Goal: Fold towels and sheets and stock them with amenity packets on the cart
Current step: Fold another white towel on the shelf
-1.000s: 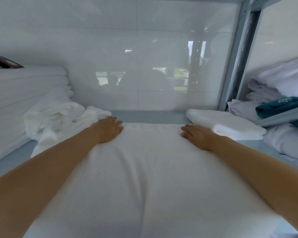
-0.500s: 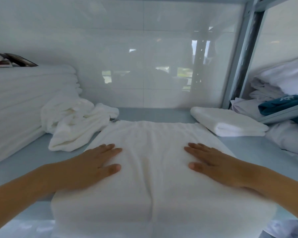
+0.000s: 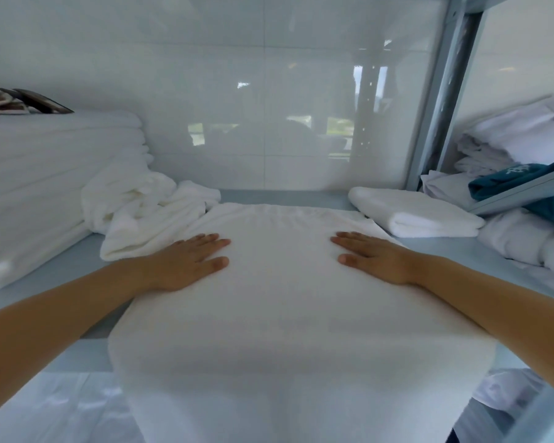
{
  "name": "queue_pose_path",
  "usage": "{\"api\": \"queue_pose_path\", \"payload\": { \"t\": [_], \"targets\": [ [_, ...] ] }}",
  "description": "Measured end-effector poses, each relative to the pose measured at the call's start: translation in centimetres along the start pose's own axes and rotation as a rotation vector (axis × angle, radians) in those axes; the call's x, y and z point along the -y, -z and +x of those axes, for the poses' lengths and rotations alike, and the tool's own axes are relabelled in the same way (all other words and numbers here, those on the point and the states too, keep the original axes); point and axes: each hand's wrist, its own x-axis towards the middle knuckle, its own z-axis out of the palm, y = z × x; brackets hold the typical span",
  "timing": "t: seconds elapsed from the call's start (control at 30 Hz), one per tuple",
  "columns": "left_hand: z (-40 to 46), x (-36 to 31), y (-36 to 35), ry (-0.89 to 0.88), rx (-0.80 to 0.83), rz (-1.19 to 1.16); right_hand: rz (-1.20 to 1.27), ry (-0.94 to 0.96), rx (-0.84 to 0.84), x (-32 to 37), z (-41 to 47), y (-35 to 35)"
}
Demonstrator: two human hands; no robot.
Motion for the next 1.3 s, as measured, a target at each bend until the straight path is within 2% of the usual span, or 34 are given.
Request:
{"api": "queue_pose_path", "payload": {
  "t": [0.17,0.27,0.33,0.37,0.43,0.57,0.8,1.07,1.3],
  "targets": [
    [-0.7,-0.2,0.8,0.026,0.012,0.000,0.002,-0.061,-0.020,0.6,-0.3,0.4],
    [-2.3,-1.6,1.0,0.057,-0.149,0.103,-0.056,-0.054,-0.111,1.8,-3.3,0.5],
    [-5.1,-2.9,0.0,-0.013,-0.251,0.031,0.086,0.007,-0.127,3.0,-6.9,-0.2],
    [-6.7,-3.7,-0.9,-0.047,-0.248,-0.056,0.147,0.040,-0.113,3.6,-8.7,-0.8],
    [-10.1,-5.4,-2.7,-0.107,-0.136,-0.160,0.136,0.078,-0.071,4.5,-11.1,-2.1],
    [-11.6,-5.9,-4.0,-0.101,-0.084,-0.018,-0.015,0.040,-0.002,4.5,-11.6,-2.6],
    [-7.4,-5.3,-2.9,-0.020,0.026,0.017,-0.018,0.067,0.081,2.6,-7.9,-1.4],
    [-1.0,-4.0,-1.6,0.042,0.015,0.016,-0.005,0.041,0.049,0.2,-1.8,0.0],
    [2.0,-3.4,-1.1,0.064,-0.025,0.025,-0.064,-0.006,0.028,-0.2,0.1,0.6]
  ]
}}
